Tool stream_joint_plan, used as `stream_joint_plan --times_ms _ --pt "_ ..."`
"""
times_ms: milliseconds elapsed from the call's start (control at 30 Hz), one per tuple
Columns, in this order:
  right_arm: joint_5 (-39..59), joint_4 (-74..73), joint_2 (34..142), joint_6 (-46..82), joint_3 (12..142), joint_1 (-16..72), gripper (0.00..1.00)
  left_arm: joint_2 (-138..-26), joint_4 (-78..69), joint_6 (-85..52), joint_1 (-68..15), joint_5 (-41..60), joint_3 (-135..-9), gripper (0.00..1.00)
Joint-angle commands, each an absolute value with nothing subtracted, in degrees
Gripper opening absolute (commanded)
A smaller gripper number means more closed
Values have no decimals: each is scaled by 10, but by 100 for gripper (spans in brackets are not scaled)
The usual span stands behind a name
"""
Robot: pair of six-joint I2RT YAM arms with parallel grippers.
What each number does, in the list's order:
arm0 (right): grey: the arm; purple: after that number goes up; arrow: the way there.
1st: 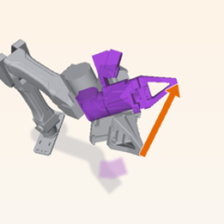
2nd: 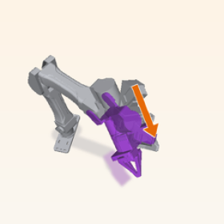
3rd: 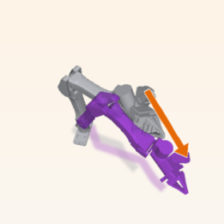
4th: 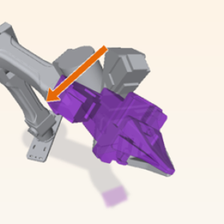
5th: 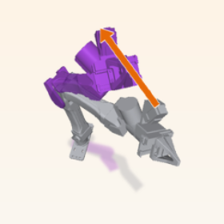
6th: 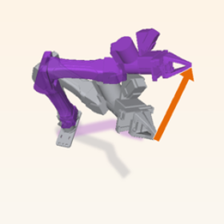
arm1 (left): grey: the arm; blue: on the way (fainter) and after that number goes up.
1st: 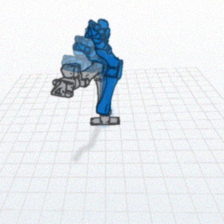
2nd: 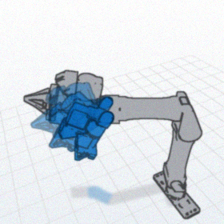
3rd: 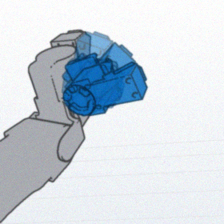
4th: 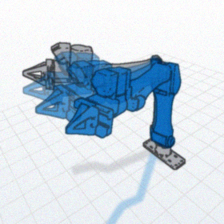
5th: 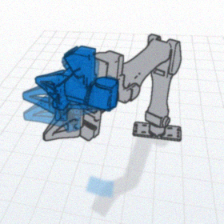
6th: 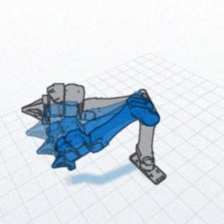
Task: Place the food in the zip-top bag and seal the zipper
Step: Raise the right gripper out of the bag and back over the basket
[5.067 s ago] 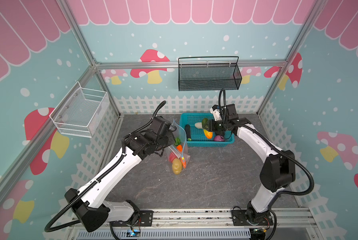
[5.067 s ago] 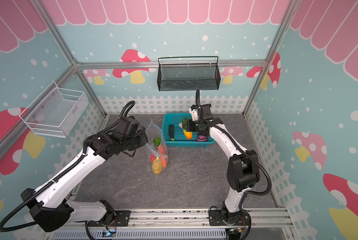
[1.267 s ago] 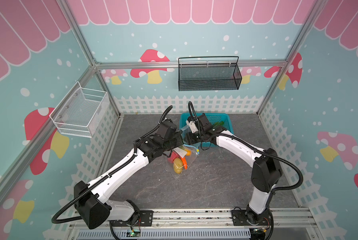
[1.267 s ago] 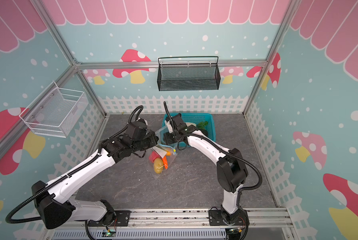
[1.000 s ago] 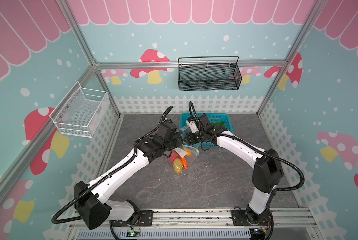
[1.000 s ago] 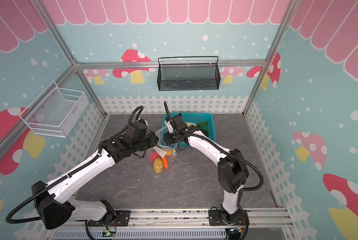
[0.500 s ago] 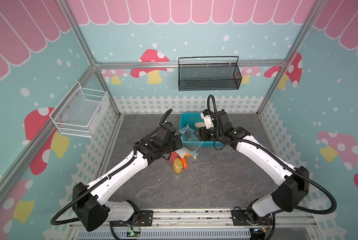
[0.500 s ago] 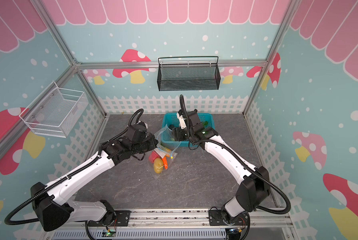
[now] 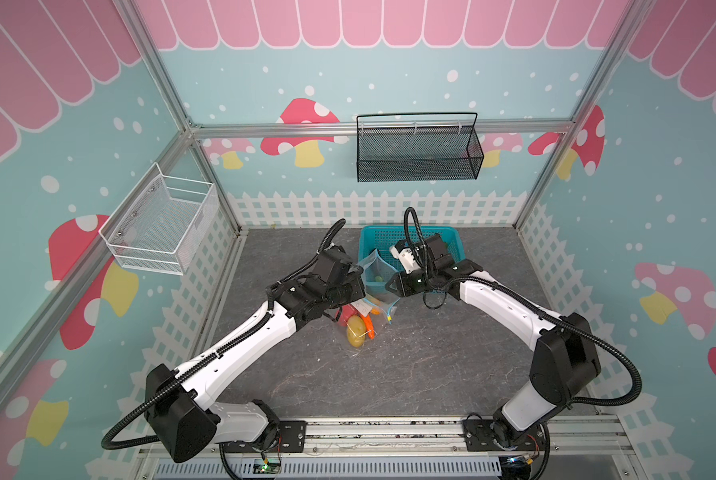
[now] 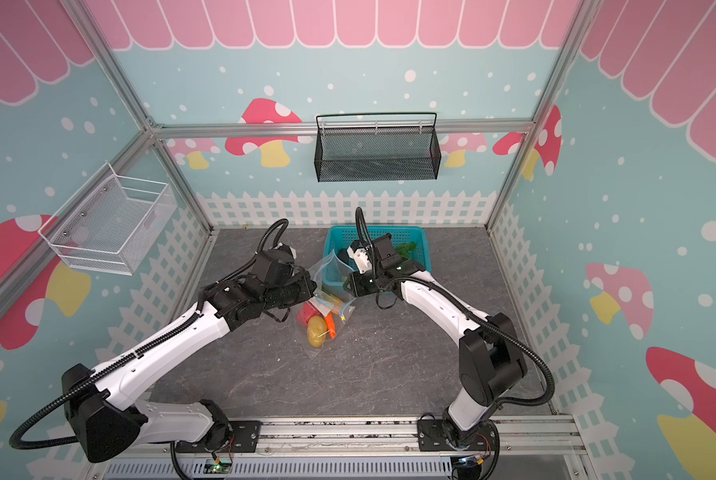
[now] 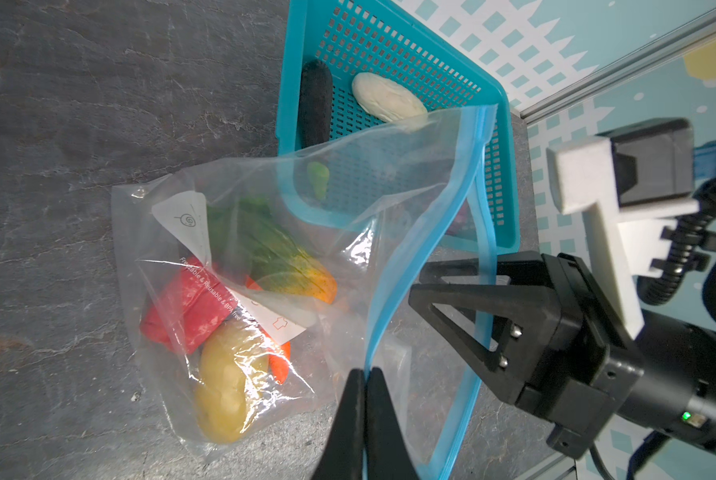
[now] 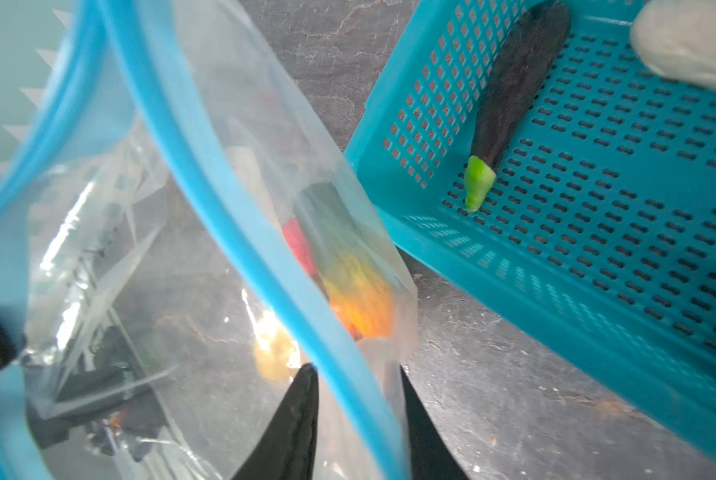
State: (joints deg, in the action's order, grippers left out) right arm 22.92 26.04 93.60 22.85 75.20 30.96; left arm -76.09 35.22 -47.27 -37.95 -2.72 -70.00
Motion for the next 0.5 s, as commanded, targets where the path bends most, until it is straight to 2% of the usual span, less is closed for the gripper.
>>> stream_joint_plan --times_ms 0,200,467 --pt "277 241 933 235 729 310 24 -742 372 -465 -378 -29 -692 0" --pt "289 224 920 258 690 319 19 -737 386 -465 -377 -30 -691 0" --pt "310 172 913 298 645 350 18 -723 405 -469 -378 -33 -683 0"
